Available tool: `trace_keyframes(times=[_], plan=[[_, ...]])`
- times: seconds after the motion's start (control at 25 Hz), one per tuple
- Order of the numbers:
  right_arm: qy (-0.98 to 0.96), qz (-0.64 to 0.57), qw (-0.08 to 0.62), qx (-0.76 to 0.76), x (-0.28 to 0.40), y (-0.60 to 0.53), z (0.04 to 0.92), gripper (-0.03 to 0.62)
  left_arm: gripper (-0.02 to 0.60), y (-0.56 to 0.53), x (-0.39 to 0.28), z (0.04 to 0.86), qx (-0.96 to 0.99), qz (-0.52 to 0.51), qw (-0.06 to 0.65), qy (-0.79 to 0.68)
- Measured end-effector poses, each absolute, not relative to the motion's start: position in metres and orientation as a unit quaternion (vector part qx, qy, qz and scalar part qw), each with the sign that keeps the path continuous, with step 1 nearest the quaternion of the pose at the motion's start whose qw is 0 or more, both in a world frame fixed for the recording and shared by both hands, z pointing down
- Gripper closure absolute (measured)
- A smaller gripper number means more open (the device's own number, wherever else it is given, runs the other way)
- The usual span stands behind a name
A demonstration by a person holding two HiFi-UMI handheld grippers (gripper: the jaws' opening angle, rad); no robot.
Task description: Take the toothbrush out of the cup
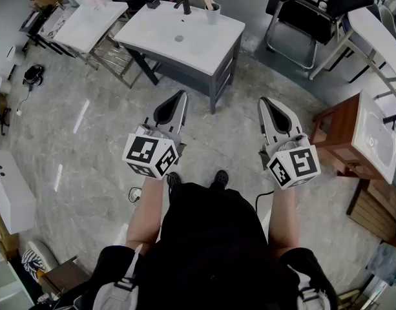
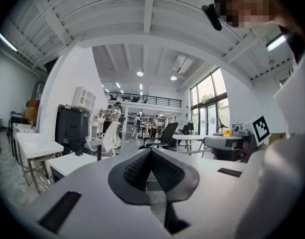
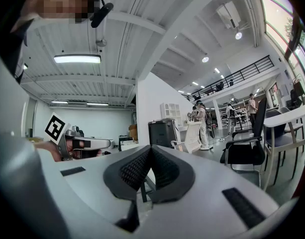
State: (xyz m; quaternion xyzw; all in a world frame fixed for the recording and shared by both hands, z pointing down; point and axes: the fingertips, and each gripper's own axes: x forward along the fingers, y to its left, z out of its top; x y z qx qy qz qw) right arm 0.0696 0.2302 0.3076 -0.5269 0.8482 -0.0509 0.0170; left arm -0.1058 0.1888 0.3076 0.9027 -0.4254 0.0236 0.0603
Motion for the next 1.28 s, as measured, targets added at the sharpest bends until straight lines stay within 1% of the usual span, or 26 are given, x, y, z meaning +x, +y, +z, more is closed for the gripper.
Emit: trace_keyframes(times=[0.32,0.56,0.84,1.28], plan=[[0.845,-0.039,0.019,-0.533,0.071,0.240,0.296,0.563,0.568,0.195,-0.103,0.301,0.904,0.023,0.062,-0.423],[0.839,-0.049,0.057,-0.539,0.091,0.240,0.297,0.563,0.568,0.192,-0.093,0.308,0.901,0.029,0.069,-0.428],[0.835,-0.076,0.053,-0.543,0.109,0.234,0.318,0.563,0.568,0.189,-0.087,0.319,0.896,0.042,0.080,-0.435],[0.830,-0.092,0.043,-0.548,0.106,0.207,0.330,0.563,0.568,0.156,-0.093,0.328,0.896,0.043,0.092,-0.432]])
